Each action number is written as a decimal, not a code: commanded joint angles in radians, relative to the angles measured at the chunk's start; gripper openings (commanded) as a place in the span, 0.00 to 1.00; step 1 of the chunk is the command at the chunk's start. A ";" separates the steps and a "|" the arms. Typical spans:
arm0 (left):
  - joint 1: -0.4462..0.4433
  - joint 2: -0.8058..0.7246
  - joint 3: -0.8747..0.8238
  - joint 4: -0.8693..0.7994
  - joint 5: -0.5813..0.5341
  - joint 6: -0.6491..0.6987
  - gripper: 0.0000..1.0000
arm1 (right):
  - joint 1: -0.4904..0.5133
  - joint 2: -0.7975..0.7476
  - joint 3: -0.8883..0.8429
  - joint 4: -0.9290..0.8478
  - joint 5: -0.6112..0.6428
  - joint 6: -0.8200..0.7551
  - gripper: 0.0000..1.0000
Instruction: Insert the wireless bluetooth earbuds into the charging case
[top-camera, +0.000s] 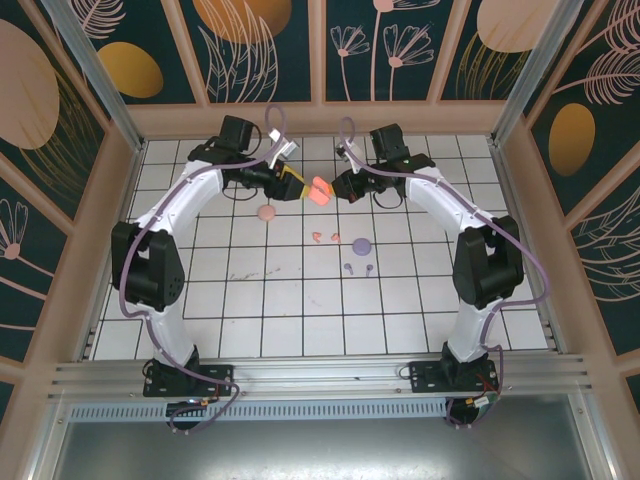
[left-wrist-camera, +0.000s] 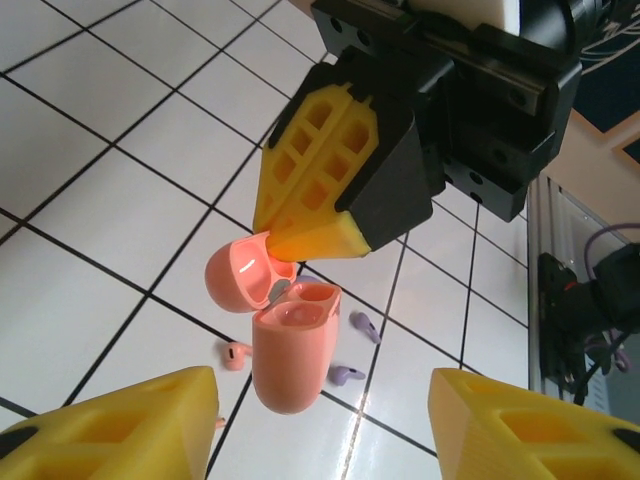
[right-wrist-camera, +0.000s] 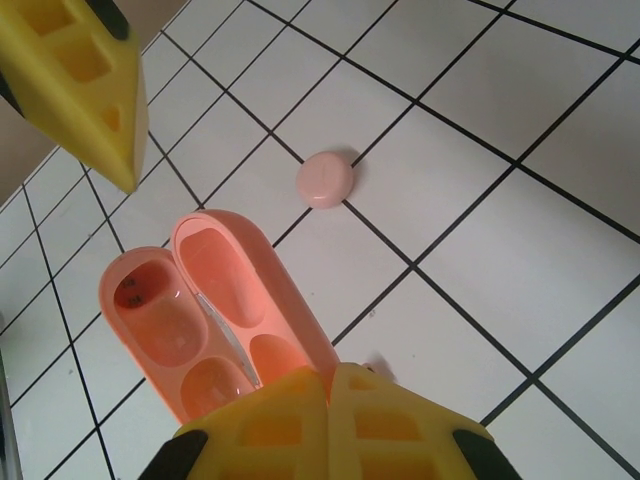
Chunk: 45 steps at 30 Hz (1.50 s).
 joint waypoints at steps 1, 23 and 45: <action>-0.004 0.031 0.031 -0.089 0.051 0.068 0.56 | 0.009 0.007 0.035 -0.010 -0.046 -0.017 0.00; -0.046 0.129 0.150 -0.251 0.038 0.171 0.45 | 0.051 0.058 0.115 -0.068 -0.019 -0.043 0.00; -0.037 0.071 0.062 -0.068 0.050 0.106 0.00 | 0.034 -0.007 0.064 0.016 0.031 0.038 0.17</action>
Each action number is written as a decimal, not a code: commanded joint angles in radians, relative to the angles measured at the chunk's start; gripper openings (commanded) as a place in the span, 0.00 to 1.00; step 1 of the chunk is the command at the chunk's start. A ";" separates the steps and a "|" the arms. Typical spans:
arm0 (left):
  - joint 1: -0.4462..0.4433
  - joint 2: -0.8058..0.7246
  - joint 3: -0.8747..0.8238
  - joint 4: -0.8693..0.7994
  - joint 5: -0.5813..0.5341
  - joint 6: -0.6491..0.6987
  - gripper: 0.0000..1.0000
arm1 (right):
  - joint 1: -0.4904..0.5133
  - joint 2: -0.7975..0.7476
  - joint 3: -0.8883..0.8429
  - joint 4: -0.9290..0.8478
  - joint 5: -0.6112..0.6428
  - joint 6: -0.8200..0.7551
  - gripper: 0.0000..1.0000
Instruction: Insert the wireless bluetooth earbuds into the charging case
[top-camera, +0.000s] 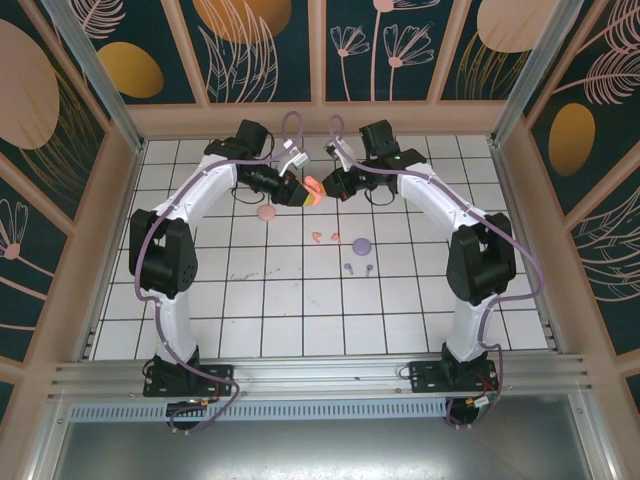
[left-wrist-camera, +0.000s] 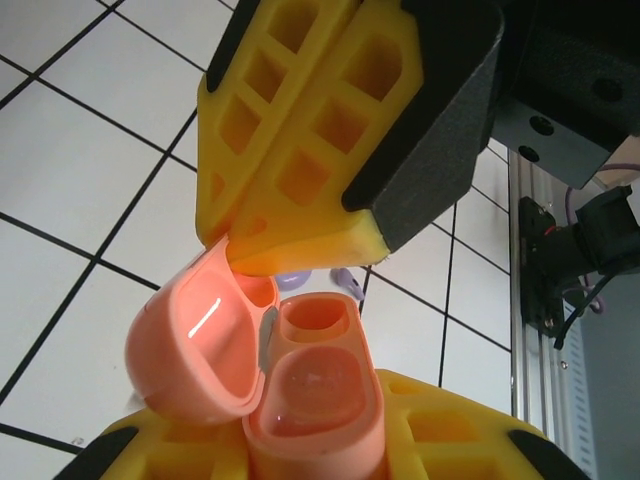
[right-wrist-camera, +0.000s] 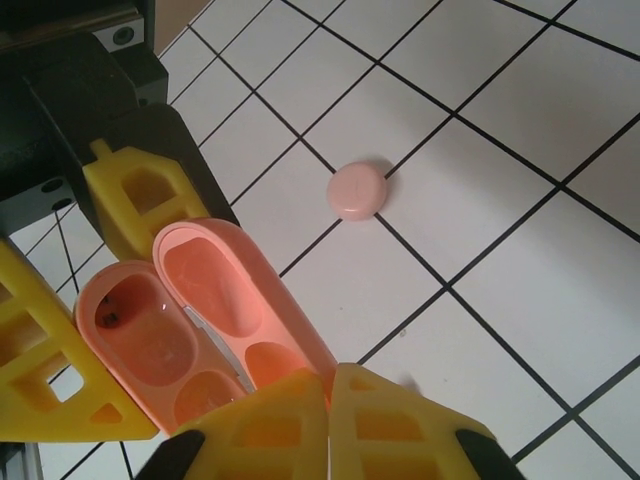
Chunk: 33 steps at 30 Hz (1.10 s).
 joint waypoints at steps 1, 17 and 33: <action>0.010 -0.081 -0.075 0.162 0.038 -0.064 0.00 | -0.018 -0.077 -0.031 0.077 0.024 0.062 0.25; 0.077 -0.628 -0.760 1.307 -0.256 -0.631 0.00 | -0.032 -0.302 -0.325 0.178 0.277 0.400 0.51; 0.068 -0.807 -1.111 1.828 -0.551 -0.628 0.00 | 0.220 0.067 -0.161 0.043 0.593 0.703 0.48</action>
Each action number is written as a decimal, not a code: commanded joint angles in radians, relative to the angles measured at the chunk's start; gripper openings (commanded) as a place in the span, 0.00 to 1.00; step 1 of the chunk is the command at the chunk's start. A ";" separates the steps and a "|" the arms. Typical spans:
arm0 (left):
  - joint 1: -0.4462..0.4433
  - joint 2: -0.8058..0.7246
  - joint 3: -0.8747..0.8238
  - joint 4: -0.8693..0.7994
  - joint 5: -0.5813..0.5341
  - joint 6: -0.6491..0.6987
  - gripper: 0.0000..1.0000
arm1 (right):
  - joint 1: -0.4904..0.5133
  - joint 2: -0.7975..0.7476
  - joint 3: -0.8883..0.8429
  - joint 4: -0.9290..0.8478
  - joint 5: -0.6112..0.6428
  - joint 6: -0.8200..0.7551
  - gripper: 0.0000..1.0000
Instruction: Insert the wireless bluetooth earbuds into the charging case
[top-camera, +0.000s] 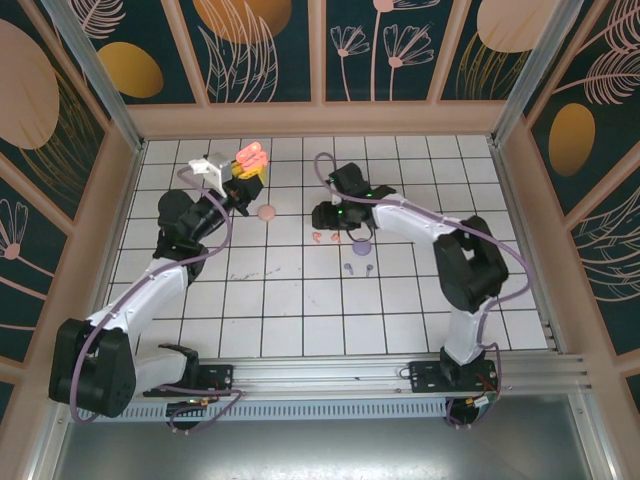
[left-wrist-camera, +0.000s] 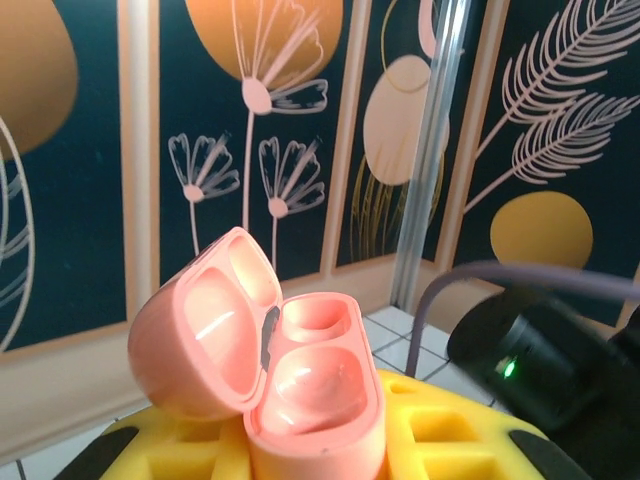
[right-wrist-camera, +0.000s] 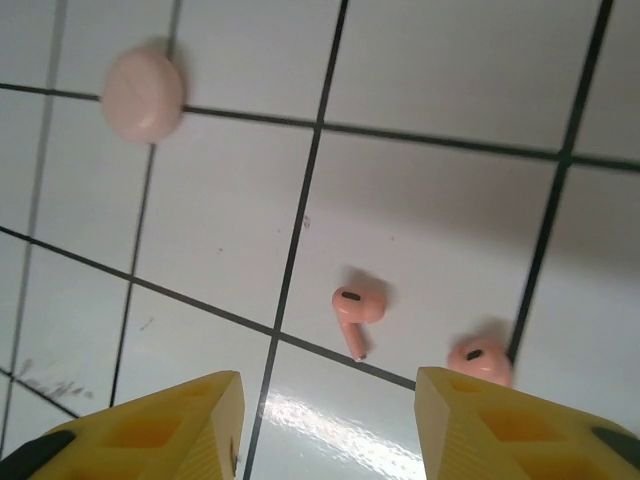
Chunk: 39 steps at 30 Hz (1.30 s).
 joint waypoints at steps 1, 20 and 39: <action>-0.007 -0.023 -0.037 0.190 -0.059 0.011 0.00 | 0.033 0.076 0.109 -0.100 0.120 0.112 0.48; -0.007 -0.030 -0.109 0.368 -0.281 -0.064 0.00 | 0.094 0.306 0.346 -0.282 0.255 0.219 0.49; -0.008 -0.018 -0.095 0.332 -0.276 -0.036 0.00 | 0.112 0.367 0.383 -0.305 0.272 0.217 0.46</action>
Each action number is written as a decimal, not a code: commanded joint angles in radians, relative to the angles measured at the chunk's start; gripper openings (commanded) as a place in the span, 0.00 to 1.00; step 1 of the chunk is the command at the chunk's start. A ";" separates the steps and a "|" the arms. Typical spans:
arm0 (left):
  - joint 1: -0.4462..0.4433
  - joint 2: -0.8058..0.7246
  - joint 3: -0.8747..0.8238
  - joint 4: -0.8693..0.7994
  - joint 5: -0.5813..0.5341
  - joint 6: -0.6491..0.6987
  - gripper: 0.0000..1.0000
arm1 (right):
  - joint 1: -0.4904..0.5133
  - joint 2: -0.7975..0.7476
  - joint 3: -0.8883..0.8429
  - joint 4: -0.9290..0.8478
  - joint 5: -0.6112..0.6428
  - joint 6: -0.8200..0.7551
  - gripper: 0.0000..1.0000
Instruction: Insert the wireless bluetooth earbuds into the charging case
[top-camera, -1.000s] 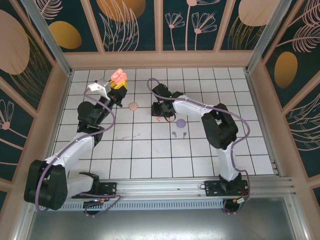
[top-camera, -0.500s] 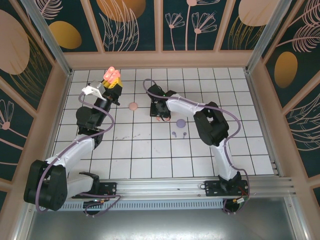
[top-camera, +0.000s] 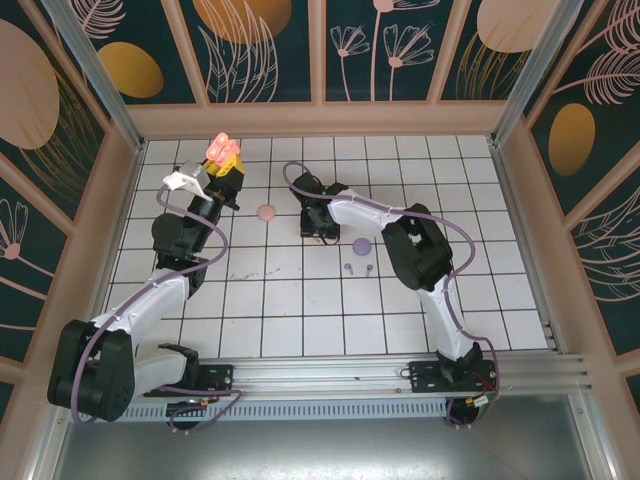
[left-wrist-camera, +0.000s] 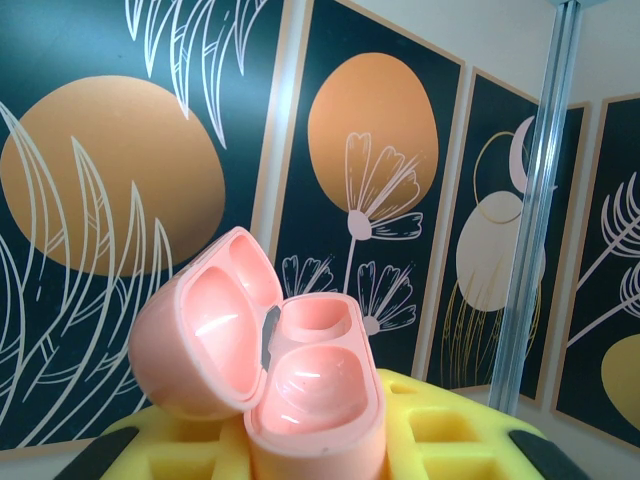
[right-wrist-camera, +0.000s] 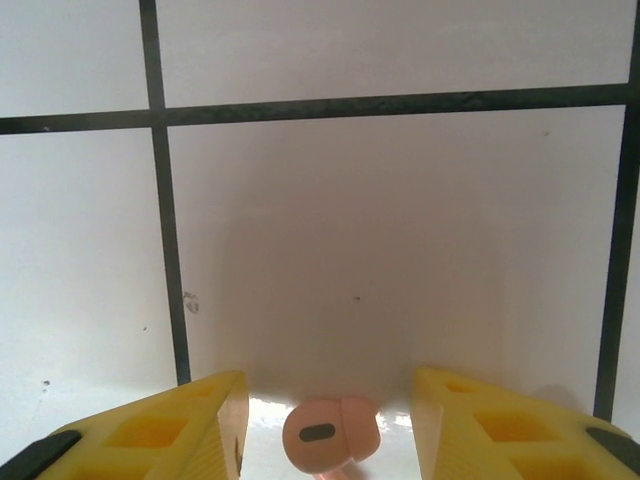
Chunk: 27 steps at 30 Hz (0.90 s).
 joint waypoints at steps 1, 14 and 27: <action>-0.004 -0.003 0.008 0.026 -0.004 0.015 0.00 | 0.013 0.031 0.034 -0.032 0.016 0.013 0.46; -0.003 0.001 0.008 0.016 0.005 0.018 0.00 | 0.027 0.045 0.024 -0.024 0.011 0.022 0.40; -0.003 0.009 0.013 0.003 0.006 0.013 0.00 | 0.038 0.042 0.022 -0.021 0.017 0.024 0.28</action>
